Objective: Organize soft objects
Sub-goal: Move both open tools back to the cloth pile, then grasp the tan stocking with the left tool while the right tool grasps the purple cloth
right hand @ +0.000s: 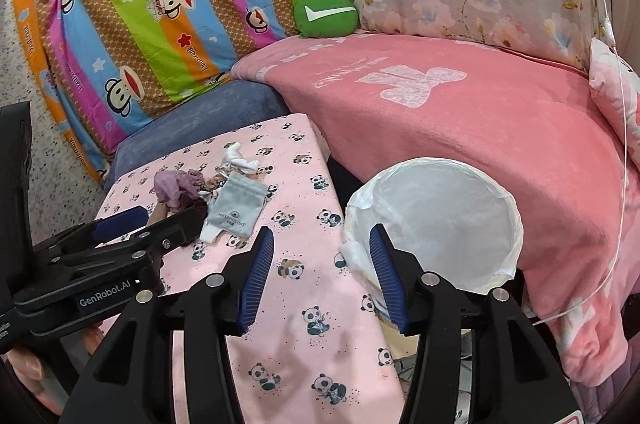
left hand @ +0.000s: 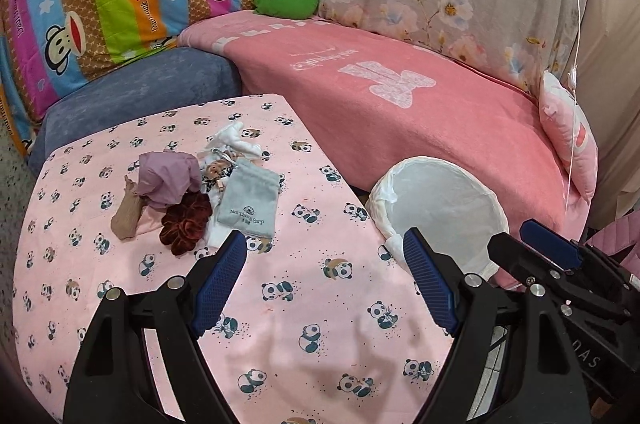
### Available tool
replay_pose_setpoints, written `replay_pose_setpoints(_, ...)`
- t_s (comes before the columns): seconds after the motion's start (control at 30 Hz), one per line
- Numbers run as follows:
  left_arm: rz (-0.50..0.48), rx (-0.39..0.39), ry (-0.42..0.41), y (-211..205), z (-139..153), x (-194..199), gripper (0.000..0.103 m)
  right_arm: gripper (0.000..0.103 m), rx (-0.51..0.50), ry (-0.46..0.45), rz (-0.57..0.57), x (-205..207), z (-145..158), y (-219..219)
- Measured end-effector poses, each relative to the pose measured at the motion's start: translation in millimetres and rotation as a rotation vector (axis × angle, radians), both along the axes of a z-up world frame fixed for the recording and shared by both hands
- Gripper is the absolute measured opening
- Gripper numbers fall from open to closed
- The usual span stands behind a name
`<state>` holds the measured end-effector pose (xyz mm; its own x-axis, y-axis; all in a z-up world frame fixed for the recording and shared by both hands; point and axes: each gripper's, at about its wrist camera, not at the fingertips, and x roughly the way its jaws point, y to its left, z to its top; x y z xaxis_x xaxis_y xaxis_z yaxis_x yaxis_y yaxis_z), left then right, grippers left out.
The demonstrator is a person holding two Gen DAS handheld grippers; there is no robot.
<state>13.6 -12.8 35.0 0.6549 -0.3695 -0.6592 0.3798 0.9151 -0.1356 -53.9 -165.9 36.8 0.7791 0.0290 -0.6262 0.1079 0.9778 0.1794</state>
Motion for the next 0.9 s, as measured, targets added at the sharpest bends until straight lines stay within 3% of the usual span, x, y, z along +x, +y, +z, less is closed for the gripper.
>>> replay_pose_setpoints(0.33,0.041,-0.011,-0.002,29.7,-3.2,-1.1,0.078,0.055,-0.007,-0.001,0.038,-2.8,4.0,29.1)
replay_pose_setpoints(0.9,0.24,-0.023,0.08,128.8,-38.7,56.7,0.079,0.056,-0.014,0.075,0.146,74.0,-24.5,99.7)
